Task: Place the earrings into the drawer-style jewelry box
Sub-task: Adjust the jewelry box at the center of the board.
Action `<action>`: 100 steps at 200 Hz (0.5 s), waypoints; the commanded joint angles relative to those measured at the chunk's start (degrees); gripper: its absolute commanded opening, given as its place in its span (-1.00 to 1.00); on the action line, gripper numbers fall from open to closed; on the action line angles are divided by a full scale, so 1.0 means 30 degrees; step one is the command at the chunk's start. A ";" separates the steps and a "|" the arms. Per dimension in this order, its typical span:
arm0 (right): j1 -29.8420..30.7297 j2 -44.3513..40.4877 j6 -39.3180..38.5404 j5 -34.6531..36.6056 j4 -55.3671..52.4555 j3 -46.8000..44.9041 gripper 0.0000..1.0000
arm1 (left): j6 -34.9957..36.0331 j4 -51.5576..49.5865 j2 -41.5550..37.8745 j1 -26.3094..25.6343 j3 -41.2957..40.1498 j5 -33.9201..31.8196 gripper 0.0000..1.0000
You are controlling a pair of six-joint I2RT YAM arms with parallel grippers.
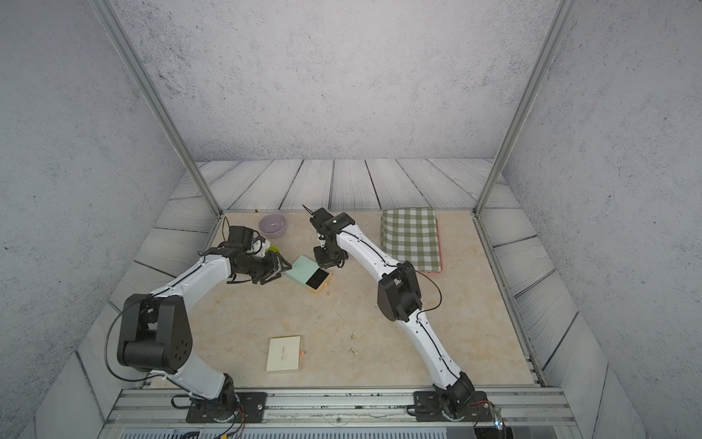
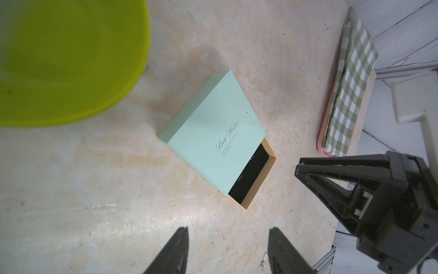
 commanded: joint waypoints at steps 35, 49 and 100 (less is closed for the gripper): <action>-0.0828 -0.3295 -0.0085 -0.0655 0.2519 -0.4087 -0.73 | 0.0490 -0.0948 0.3857 -0.1034 0.5132 -0.1744 0.12; -0.0996 -0.3978 -0.0175 -0.1033 0.3142 -0.5314 -0.73 | 0.0608 -0.1276 0.4767 -0.1120 0.5845 -0.1772 0.13; -0.1232 -0.4657 -0.0363 -0.1829 0.3769 -0.6685 -0.72 | 0.0845 -0.1180 0.5805 -0.1266 0.5904 -0.1712 0.17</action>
